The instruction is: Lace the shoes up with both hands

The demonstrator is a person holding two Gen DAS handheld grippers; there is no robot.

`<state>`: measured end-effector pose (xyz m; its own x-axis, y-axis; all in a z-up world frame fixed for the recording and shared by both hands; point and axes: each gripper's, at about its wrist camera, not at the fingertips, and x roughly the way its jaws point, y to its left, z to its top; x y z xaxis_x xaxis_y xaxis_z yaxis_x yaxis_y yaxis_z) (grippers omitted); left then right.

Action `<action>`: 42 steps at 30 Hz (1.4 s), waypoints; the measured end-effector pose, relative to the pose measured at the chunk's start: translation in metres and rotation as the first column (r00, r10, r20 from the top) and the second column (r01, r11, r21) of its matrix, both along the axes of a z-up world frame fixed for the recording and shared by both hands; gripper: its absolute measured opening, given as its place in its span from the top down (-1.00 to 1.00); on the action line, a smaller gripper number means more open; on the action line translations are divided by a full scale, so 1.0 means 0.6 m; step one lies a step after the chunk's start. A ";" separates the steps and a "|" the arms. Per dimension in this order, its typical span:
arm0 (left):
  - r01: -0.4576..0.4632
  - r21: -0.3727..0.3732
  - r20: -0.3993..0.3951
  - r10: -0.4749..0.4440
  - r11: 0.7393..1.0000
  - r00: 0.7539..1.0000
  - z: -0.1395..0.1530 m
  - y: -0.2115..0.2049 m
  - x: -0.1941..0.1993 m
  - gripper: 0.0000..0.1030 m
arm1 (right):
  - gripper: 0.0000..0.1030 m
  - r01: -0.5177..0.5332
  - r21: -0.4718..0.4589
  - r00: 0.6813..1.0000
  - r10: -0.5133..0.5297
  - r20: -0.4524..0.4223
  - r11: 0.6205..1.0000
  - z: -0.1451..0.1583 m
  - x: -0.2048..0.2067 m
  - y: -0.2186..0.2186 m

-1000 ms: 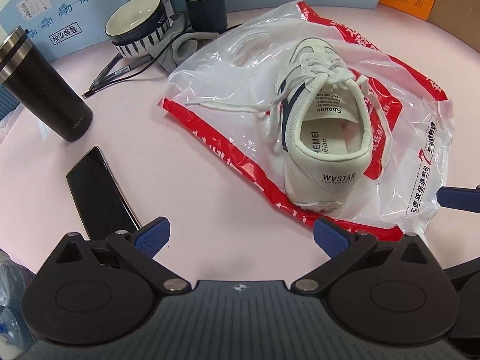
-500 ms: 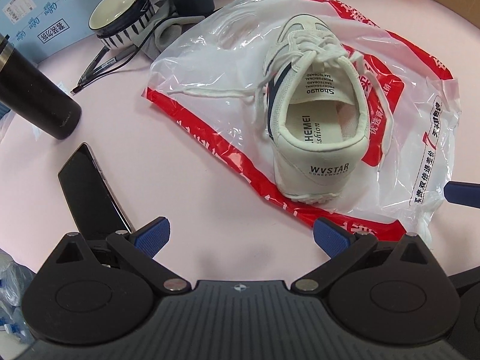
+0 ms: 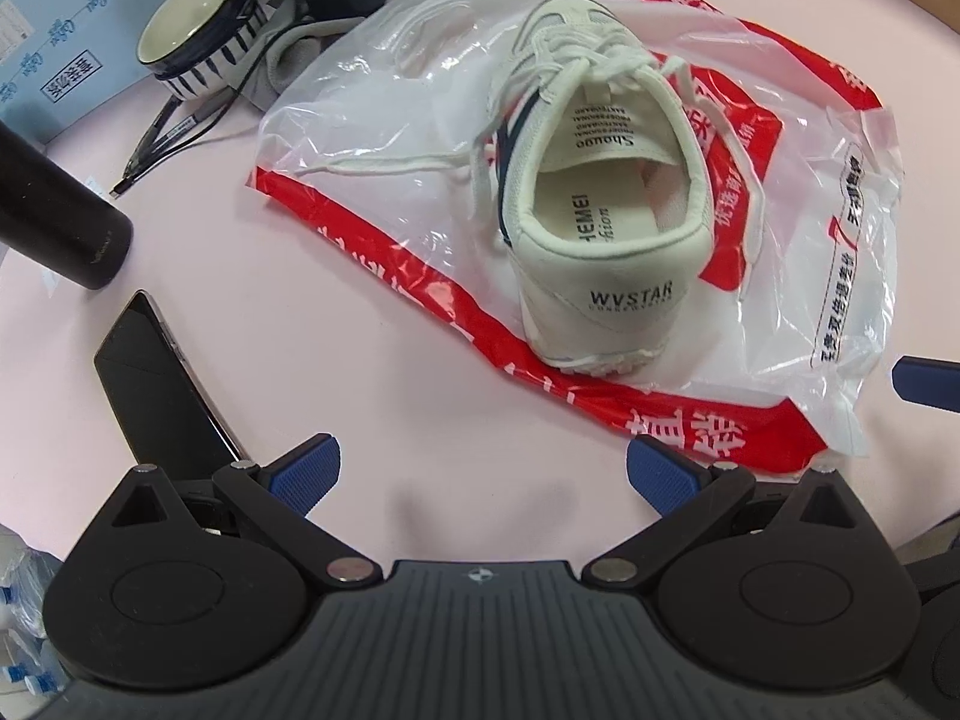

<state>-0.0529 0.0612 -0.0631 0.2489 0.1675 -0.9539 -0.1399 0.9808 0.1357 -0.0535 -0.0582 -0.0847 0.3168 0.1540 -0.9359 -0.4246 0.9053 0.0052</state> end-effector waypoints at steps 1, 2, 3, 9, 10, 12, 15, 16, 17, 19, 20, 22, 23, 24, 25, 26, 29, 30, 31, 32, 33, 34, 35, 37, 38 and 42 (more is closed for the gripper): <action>0.008 0.002 -0.005 -0.008 1.000 1.000 -0.002 -0.001 -0.001 -0.99 | -0.99 0.014 -0.001 1.000 -0.014 0.000 1.000 -0.001 -0.004 0.000; 0.016 0.002 -0.011 -0.016 1.000 1.000 -0.004 -0.001 -0.003 -0.99 | -0.99 0.028 -0.002 1.000 -0.028 0.001 1.000 -0.002 -0.008 0.000; 0.025 -0.001 -0.016 -0.025 1.000 1.000 -0.006 -0.001 -0.004 -0.99 | -0.99 0.043 -0.002 0.999 -0.043 0.001 0.999 -0.003 -0.012 -0.001; 0.086 -0.028 -0.023 -0.086 0.996 0.996 -0.012 -0.001 -0.009 -0.99 | -0.99 0.122 0.001 0.993 -0.122 0.007 0.993 -0.007 -0.031 0.001; 0.098 -0.030 -0.024 -0.098 0.995 0.995 -0.012 -0.002 -0.009 -0.99 | -0.99 0.133 0.001 0.991 -0.133 0.005 0.991 -0.008 -0.033 0.002; 0.122 -0.031 -0.026 -0.123 0.992 0.992 -0.013 -0.004 -0.010 -0.99 | -0.99 0.150 0.000 0.989 -0.150 0.003 0.989 -0.010 -0.037 0.005; 0.149 -0.040 -0.024 -0.150 0.988 0.988 -0.013 -0.004 -0.007 -0.99 | -0.99 0.175 -0.004 0.984 -0.175 0.015 0.985 -0.009 -0.040 0.008; 0.155 -0.045 -0.021 -0.156 0.987 0.987 -0.012 -0.003 -0.006 -0.99 | -0.99 0.184 -0.005 0.983 -0.184 0.019 0.983 -0.009 -0.041 0.009; 0.162 -0.050 -0.019 -0.163 0.986 0.986 -0.012 -0.003 -0.004 -0.99 | -0.99 0.192 -0.006 0.981 -0.192 0.022 0.981 -0.008 -0.041 0.009; 0.173 -0.057 -0.015 -0.174 0.983 0.985 -0.010 -0.002 -0.001 -0.99 | -0.99 0.209 -0.008 0.977 -0.209 0.030 0.978 -0.006 -0.040 0.007; 0.177 -0.058 -0.012 -0.178 0.983 0.984 -0.008 -0.003 0.002 -0.99 | -0.99 0.217 -0.009 0.976 -0.216 0.035 0.976 -0.004 -0.040 0.006; 0.178 -0.066 -0.010 -0.179 0.982 0.984 -0.008 -0.002 0.007 -0.99 | -0.99 0.229 -0.011 0.973 -0.229 0.043 0.973 -0.002 -0.038 0.004; 0.173 -0.073 -0.013 -0.174 0.982 0.985 -0.008 -0.001 0.010 -0.99 | -0.99 0.232 -0.013 0.972 -0.232 0.044 0.973 -0.001 -0.036 0.003; 0.164 -0.084 -0.020 -0.166 0.983 0.986 -0.010 0.000 0.012 -0.99 | -0.99 0.232 -0.016 0.972 -0.231 0.044 0.973 -0.001 -0.035 0.003; 0.155 -0.090 -0.027 -0.158 0.984 0.987 -0.011 0.002 0.014 -0.99 | -0.99 0.232 -0.019 0.972 -0.231 0.044 0.972 -0.001 -0.034 0.003; 0.146 -0.096 -0.034 -0.150 0.985 0.988 -0.013 0.004 0.016 -0.99 | -0.99 0.229 -0.021 0.973 -0.228 0.045 0.973 0.000 -0.033 0.003; 0.137 -0.097 -0.033 -0.141 0.986 0.989 -0.011 0.003 0.019 -0.99 | -0.99 0.217 -0.028 0.975 -0.216 0.052 0.976 0.002 -0.029 0.004; 0.137 -0.098 -0.031 -0.141 0.986 0.990 -0.010 0.002 0.020 -0.99 | -0.99 0.212 -0.029 0.976 -0.211 0.052 0.977 0.002 -0.027 0.004; 0.139 -0.097 -0.029 -0.143 0.985 0.989 -0.010 0.000 0.021 -0.99 | -0.99 0.206 -0.030 0.978 -0.204 0.051 0.978 0.001 -0.025 0.004; 0.141 -0.099 -0.029 -0.145 0.985 0.989 -0.009 -0.002 0.022 -0.99 | -0.99 0.198 -0.031 0.979 -0.196 0.050 0.980 0.001 -0.024 0.005; 0.142 -0.102 -0.031 -0.146 0.985 0.989 -0.009 -0.004 0.023 -0.99 | -0.99 0.189 -0.032 0.981 -0.187 0.051 0.981 0.001 -0.023 0.005; 0.139 -0.102 -0.033 -0.143 0.985 0.989 -0.010 -0.005 0.024 -0.99 | -0.99 0.182 -0.036 0.982 -0.180 0.052 0.983 0.002 -0.022 0.005; 0.137 -0.101 -0.035 -0.141 0.985 0.989 -0.010 -0.007 0.025 -0.99 | -0.99 0.176 -0.040 0.983 -0.173 0.054 0.984 0.002 -0.021 0.005; 0.126 -0.103 -0.034 -0.130 0.987 0.991 -0.009 -0.007 0.027 -0.99 | -0.99 0.169 -0.038 0.984 -0.167 0.055 0.985 0.003 -0.018 0.002; 0.121 -0.104 -0.033 -0.125 0.987 0.992 -0.009 -0.008 0.028 -0.99 | -0.99 0.166 -0.037 0.985 -0.164 0.055 0.985 0.004 -0.017 0.000; 0.101 -0.108 -0.033 -0.105 0.989 0.994 -0.007 -0.012 0.034 -0.99 | -0.99 0.151 -0.034 0.987 -0.149 0.054 0.988 0.004 -0.010 -0.007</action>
<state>-0.0323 0.0539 -0.0675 0.2227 0.0399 -0.9741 -0.0340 0.9989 0.0331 -0.0598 -0.0624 -0.0820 0.3815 0.0658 -0.9220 -0.2828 0.9579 -0.0486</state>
